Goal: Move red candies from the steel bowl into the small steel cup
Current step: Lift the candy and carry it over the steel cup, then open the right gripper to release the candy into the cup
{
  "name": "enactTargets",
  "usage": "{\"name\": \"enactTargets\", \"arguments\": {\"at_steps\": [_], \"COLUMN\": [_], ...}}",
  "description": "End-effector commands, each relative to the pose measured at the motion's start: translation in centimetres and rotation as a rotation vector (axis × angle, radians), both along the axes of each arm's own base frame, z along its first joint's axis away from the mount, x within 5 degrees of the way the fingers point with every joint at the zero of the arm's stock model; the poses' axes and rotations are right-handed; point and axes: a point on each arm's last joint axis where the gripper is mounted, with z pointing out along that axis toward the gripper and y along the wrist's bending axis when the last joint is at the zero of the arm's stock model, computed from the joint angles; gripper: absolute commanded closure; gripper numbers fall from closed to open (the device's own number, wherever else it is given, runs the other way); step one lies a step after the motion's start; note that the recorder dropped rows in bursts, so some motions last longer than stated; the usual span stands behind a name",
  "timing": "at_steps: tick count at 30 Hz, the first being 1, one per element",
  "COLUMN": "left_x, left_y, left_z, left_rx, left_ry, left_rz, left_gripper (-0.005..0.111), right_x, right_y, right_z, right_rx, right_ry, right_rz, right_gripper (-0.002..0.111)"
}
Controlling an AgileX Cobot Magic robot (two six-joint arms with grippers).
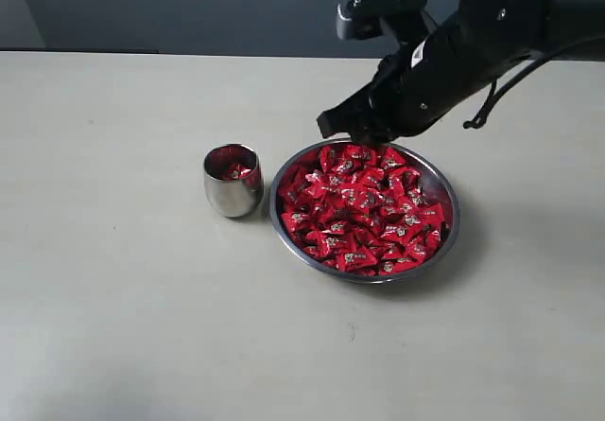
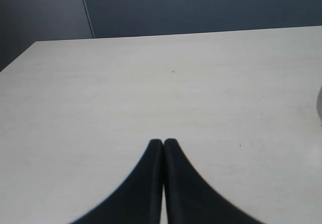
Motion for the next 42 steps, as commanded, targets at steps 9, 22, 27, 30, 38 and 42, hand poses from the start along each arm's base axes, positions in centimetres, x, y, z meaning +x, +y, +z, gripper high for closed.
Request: {"name": "enactTargets", "arguments": {"at_steps": [9, 22, 27, 30, 38, 42], "left_x": [0.0, 0.0, 0.0, 0.0, 0.0, 0.0], "left_y": [0.0, 0.0, 0.0, 0.0, 0.0, 0.0], "left_z": [-0.1, -0.1, -0.1, -0.1, -0.1, -0.1], "left_rx": [0.002, 0.002, 0.002, 0.002, 0.002, 0.002], "left_ry": [-0.008, -0.008, -0.008, -0.008, -0.008, -0.008], "left_rz": [-0.006, -0.006, -0.006, -0.006, -0.006, -0.006], "left_gripper": [0.106, 0.106, 0.106, 0.106, 0.106, 0.106], "right_x": [2.6, 4.0, 4.2, 4.2, 4.1, 4.1], "right_y": [7.1, 12.5, 12.7, 12.7, 12.9, 12.9], "right_z": [2.1, -2.3, -3.4, -4.1, -4.6, -4.7], "right_rx": [0.178, 0.112, 0.105, 0.096, 0.109, 0.107], "right_ry": [-0.071, 0.046, 0.069, 0.091, 0.109, 0.117], "right_rz": [0.161, 0.27, 0.266, 0.267, 0.27, 0.271], "right_gripper": [0.109, 0.109, 0.109, 0.109, 0.109, 0.109]}}
